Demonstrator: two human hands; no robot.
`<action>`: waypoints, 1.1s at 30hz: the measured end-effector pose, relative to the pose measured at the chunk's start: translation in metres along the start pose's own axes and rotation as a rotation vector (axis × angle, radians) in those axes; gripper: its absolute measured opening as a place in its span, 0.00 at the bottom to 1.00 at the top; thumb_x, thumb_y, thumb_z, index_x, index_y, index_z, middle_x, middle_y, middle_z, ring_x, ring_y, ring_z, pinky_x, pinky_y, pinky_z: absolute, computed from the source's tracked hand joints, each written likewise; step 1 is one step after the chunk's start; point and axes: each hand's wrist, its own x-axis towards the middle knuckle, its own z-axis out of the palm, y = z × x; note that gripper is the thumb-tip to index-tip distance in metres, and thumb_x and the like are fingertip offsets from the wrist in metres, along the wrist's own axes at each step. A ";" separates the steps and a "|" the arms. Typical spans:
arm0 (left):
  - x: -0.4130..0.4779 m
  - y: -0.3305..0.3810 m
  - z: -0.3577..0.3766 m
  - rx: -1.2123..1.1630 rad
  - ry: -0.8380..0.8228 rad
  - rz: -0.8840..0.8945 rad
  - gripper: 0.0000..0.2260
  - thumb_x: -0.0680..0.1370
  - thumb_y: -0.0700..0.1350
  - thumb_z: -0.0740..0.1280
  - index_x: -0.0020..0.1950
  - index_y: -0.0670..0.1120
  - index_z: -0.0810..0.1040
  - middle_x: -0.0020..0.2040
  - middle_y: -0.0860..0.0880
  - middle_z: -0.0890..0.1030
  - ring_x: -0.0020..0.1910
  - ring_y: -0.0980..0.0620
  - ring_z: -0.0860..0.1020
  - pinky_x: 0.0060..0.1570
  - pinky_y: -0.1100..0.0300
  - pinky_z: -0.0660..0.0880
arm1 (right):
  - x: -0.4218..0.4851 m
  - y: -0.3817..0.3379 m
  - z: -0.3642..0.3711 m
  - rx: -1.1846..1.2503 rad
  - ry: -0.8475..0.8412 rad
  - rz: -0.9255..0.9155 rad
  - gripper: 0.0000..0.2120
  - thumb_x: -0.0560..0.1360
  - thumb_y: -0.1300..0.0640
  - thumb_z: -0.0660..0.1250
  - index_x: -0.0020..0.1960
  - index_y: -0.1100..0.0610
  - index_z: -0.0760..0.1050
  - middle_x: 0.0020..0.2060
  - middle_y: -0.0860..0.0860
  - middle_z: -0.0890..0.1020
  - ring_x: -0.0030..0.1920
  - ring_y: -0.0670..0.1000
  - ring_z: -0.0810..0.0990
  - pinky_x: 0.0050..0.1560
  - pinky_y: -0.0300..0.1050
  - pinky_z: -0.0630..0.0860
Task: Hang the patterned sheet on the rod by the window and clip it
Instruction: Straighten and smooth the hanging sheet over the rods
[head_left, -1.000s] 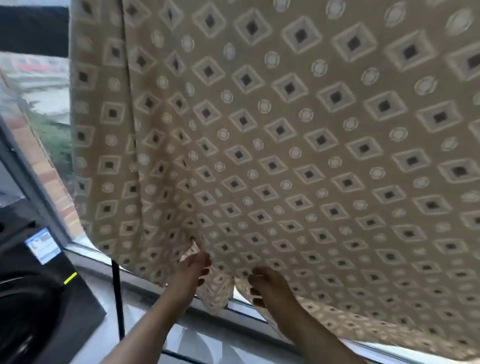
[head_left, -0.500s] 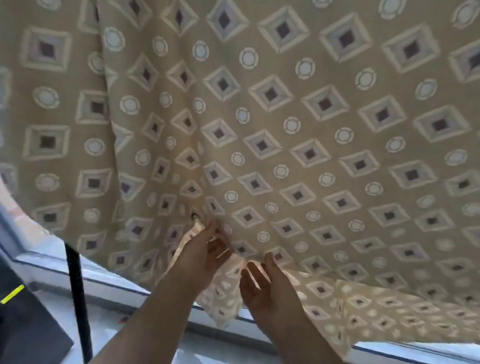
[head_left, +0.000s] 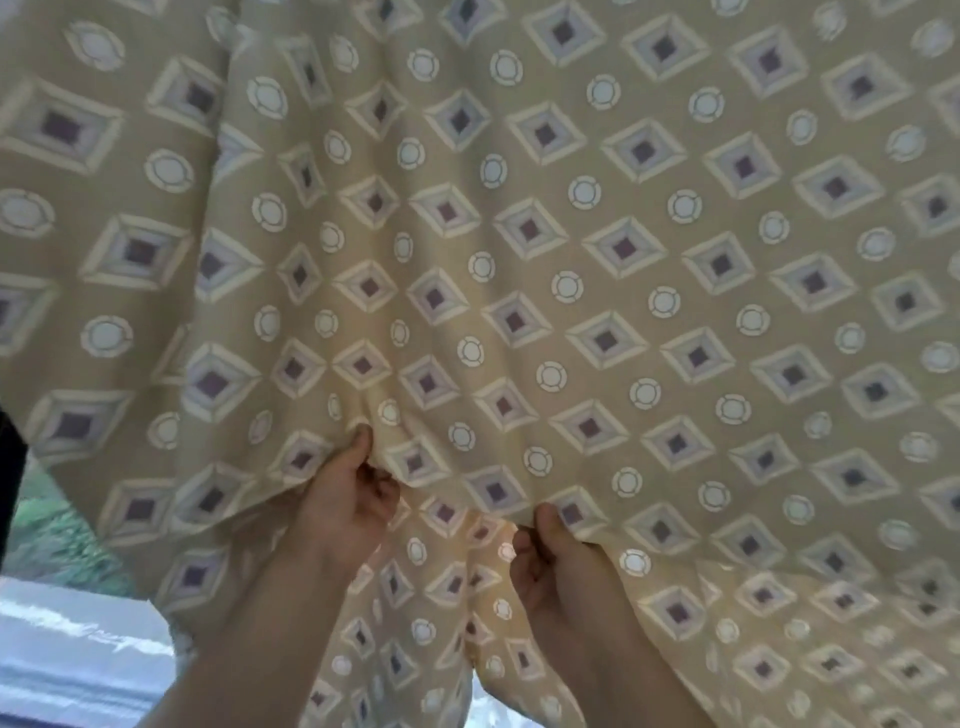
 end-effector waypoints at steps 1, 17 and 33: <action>0.000 -0.002 -0.005 0.016 -0.004 0.039 0.09 0.80 0.46 0.64 0.41 0.49 0.77 0.28 0.53 0.75 0.21 0.60 0.70 0.20 0.70 0.66 | 0.003 0.002 -0.003 -0.007 -0.014 -0.017 0.08 0.78 0.61 0.66 0.45 0.66 0.77 0.29 0.55 0.79 0.27 0.46 0.77 0.25 0.36 0.75; -0.021 -0.035 -0.093 0.247 0.123 0.363 0.08 0.80 0.39 0.64 0.41 0.39 0.77 0.26 0.49 0.78 0.24 0.58 0.76 0.26 0.67 0.75 | 0.021 0.047 -0.050 -0.087 0.021 -0.148 0.07 0.79 0.63 0.65 0.44 0.67 0.74 0.28 0.57 0.81 0.23 0.44 0.76 0.24 0.36 0.76; -0.044 -0.071 -0.157 0.257 0.208 -0.010 0.03 0.79 0.40 0.66 0.50 0.43 0.79 0.41 0.44 0.78 0.40 0.47 0.76 0.42 0.55 0.75 | -0.016 0.053 -0.099 -0.165 0.073 -0.100 0.08 0.79 0.62 0.64 0.42 0.61 0.74 0.27 0.53 0.82 0.20 0.44 0.74 0.23 0.34 0.74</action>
